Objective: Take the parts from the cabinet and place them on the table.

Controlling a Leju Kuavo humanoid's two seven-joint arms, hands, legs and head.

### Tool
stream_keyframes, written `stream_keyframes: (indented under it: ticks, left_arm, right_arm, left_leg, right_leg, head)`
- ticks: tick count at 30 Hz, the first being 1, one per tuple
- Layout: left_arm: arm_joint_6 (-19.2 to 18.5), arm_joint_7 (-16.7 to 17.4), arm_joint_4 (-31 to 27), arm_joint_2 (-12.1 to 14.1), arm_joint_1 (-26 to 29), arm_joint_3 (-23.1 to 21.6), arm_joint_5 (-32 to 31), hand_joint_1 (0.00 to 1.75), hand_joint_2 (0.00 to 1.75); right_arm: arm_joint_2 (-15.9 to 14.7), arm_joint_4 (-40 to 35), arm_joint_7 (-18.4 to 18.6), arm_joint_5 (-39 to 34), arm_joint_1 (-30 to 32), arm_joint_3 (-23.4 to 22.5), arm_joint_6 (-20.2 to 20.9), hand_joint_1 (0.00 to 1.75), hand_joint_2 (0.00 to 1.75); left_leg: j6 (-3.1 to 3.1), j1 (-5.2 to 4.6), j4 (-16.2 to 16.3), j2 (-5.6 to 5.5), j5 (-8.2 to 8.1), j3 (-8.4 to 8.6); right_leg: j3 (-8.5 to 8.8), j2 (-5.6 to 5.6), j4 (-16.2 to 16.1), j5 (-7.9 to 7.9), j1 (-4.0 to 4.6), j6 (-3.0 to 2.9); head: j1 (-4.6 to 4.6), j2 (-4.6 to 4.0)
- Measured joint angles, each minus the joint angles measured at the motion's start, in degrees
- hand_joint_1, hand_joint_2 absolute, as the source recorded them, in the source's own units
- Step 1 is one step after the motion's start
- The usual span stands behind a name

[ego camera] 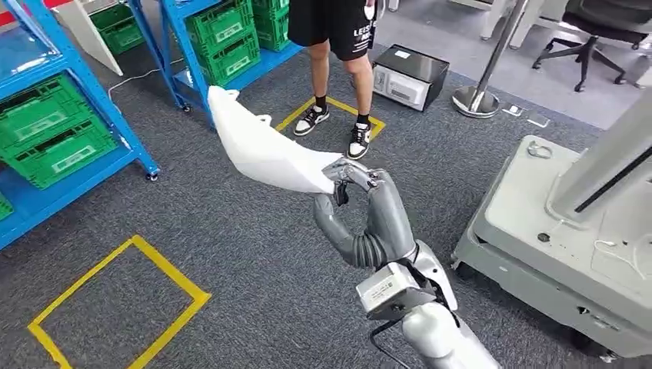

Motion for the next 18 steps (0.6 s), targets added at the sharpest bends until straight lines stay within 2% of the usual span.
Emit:
stream_keyframes:
  ticks: [1, 2, 3, 4, 7, 8, 9, 10, 11, 12, 13, 14, 15, 16, 17, 18]
  left_arm:
    - [0.0, 0.2, 0.0, 0.0, -0.1, -0.6, -0.7, 0.0, 1.75]
    - [0.3, 0.4, 0.0, 0.0, -0.1, -1.3, -1.3, 0.0, 1.75]
    - [0.6, 0.9, 0.0, 0.0, -0.2, -1.8, -1.5, 0.0, 1.75]
    - [0.9, 1.0, 0.0, 0.0, -0.3, -2.2, -1.5, 0.0, 1.75]
    - [2.3, 0.5, 0.1, -0.2, -0.6, -2.3, -0.6, 0.0, 1.75]
    - [2.8, 0.5, 0.1, -0.3, -0.6, -2.4, -0.5, 0.0, 1.75]
    - [3.1, 0.3, 0.1, -0.7, -0.7, -2.6, -0.4, 0.0, 1.75]
    - [3.4, 0.3, 0.0, -0.5, -0.7, -2.6, -0.3, 0.0, 1.75]
    - [3.4, 0.3, 0.0, -0.5, -0.6, -2.6, -0.2, 0.0, 1.75]
    - [3.5, 0.3, 0.0, -0.5, -0.5, -2.6, -0.2, 0.0, 1.75]
    - [3.5, 0.3, 0.1, -0.5, -0.4, -2.6, -0.1, 0.0, 1.75]
    - [3.5, 0.3, 0.1, -0.5, -0.4, -2.6, -0.1, 0.0, 1.75]
    - [3.5, 0.2, 0.1, -0.5, -0.4, -2.6, -0.1, 0.0, 1.75]
    - [3.5, 0.2, 0.1, -0.5, -0.5, -2.6, -0.1, 0.0, 1.75]
    - [3.5, 0.2, 0.1, -0.6, -0.6, -2.6, -0.1, 0.0, 1.75]
    - [3.5, 0.2, 0.1, -0.7, -0.6, -2.6, -0.1, 0.0, 1.75]
  right_arm:
    - [0.0, 0.2, 0.0, 0.0, -0.2, 0.0, 0.2, 1.75, 1.75]
    - [0.0, 0.3, 0.0, -0.2, -0.3, 0.0, 0.4, 1.75, 1.75]
    - [0.0, 0.5, 0.0, -0.2, -0.5, 0.0, 0.5, 1.75, 1.75]
    - [0.0, 0.6, 0.0, -0.4, -0.6, 0.0, 0.6, 1.75, 1.75]
    - [0.0, 0.9, 0.2, -0.5, -0.8, 0.0, 1.3, 1.75, 1.75]
    - [0.0, 1.0, 0.2, -0.5, -0.9, 0.0, 1.4, 1.75, 1.75]
    - [-0.1, 1.0, 0.1, -0.5, -0.8, 0.0, 1.5, 1.75, 1.75]
    - [-0.1, 1.0, 0.1, -0.5, -1.1, 0.0, 1.5, 1.75, 1.75]
    - [-0.1, 1.0, 0.1, -0.5, -1.3, 0.0, 1.5, 1.75, 1.75]
    - [-0.1, 1.0, 0.1, -0.5, -1.3, 0.0, 1.5, 1.75, 1.75]
    - [-0.1, 1.1, 0.1, -0.5, -1.2, 0.0, 1.5, 1.75, 1.75]
    - [-0.1, 1.3, 0.1, -0.5, -1.1, 0.0, 1.5, 1.75, 1.75]
    - [-0.1, 1.4, 0.1, -0.5, -1.1, 0.0, 1.5, 1.75, 1.75]
    - [-0.1, 1.4, 0.1, -0.5, -1.1, 0.0, 1.6, 1.75, 1.75]
    - [-0.1, 1.4, 0.1, -0.5, -1.2, 0.0, 1.5, 1.75, 1.75]
    - [-0.1, 1.4, 0.1, -0.5, -1.2, 0.0, 1.6, 1.75, 1.75]
  left_leg:
    - [0.09, 0.03, -3.6, -0.16, 2.47, 1.55]
    - [0.2, 0.14, -8.6, -0.75, 5.18, 3.76]
    - [0.27, 0.42, -13.9, -3.06, 6.93, 5.93]
    - [0.39, 0.37, -14.8, -5.1, 5.64, 6.43]
    - [1.42, 0.0, -14.6, -3.47, 6.15, 6.4]
    - [1.95, 0.34, -15.0, -2.86, 6.47, 6.45]
    - [2.48, 0.53, -15.3, -1.87, 6.8, 6.5]
    - [3.03, 0.46, -15.5, -1.38, 6.87, 6.44]
    - [3.1, 0.33, -15.5, -0.59, 6.9, 6.29]
    - [3.18, 0.14, -15.4, 0.15, 6.9, 6.18]
    - [3.2, 0.06, -15.4, 1.01, 6.89, 6.06]
    - [3.22, 0.02, -15.3, 1.76, 6.87, 5.97]
    - [3.22, 0.01, -15.3, 2.44, 6.86, 5.94]
    - [3.21, 0.0, -15.2, 3.11, 6.84, 5.95]
    - [3.16, 0.0, -15.2, 3.75, 6.8, 5.99]
    - [3.04, -0.03, -15.2, 4.2, 6.73, 6.08]
  right_leg:
    - [0.0, 0.68, 0.2, -0.02, -0.05, 0.05]
    - [0.01, 1.32, 0.4, -0.1, -0.1, 0.21]
    - [-0.12, 1.83, 0.7, -0.24, -0.18, 0.51]
    - [-0.55, 2.36, 1.0, -0.24, 0.09, 1.01]
    - [-1.25, 4.22, 0.7, 0.6, -0.3, 2.47]
    - [-1.41, 4.84, 0.6, 0.82, -0.28, 2.85]
    - [-1.65, 3.78, 1.2, 0.39, -0.39, 2.88]
    - [-2.67, 0.95, 3.1, -1.11, 0.0, 3.07]
    - [-4.63, -0.9, 7.2, -3.48, -0.01, 3.38]
    - [-6.96, -1.74, 12.1, -5.77, -0.1, 3.59]
    - [-8.95, -2.05, 16.5, -7.38, -0.14, 3.71]
    - [-9.91, -2.17, 18.7, -7.73, -0.14, 3.75]
    - [-9.45, -2.26, 18.0, -6.89, -0.14, 3.72]
    - [-7.47, -2.46, 14.7, -4.99, -0.14, 3.61]
    - [-4.15, -2.98, 8.9, -2.54, -0.11, 3.39]
    - [-0.91, -4.57, 3.4, -0.8, 0.03, 3.1]
  head:
    - [0.0, 0.0]
    - [0.0, -0.02]
    - [0.0, -0.02]
    - [-0.02, 0.0]
    - [0.02, 0.0]
    - [0.0, 0.0]
    - [-0.02, 0.0]
    - [0.5, 0.0]
    - [0.57, 0.0]
    - [0.55, 0.0]
    - [0.55, 0.0]
    - [0.57, 0.0]
    - [0.55, 0.0]
    - [0.57, 0.0]
    - [0.57, 0.0]
    - [0.57, 0.0]
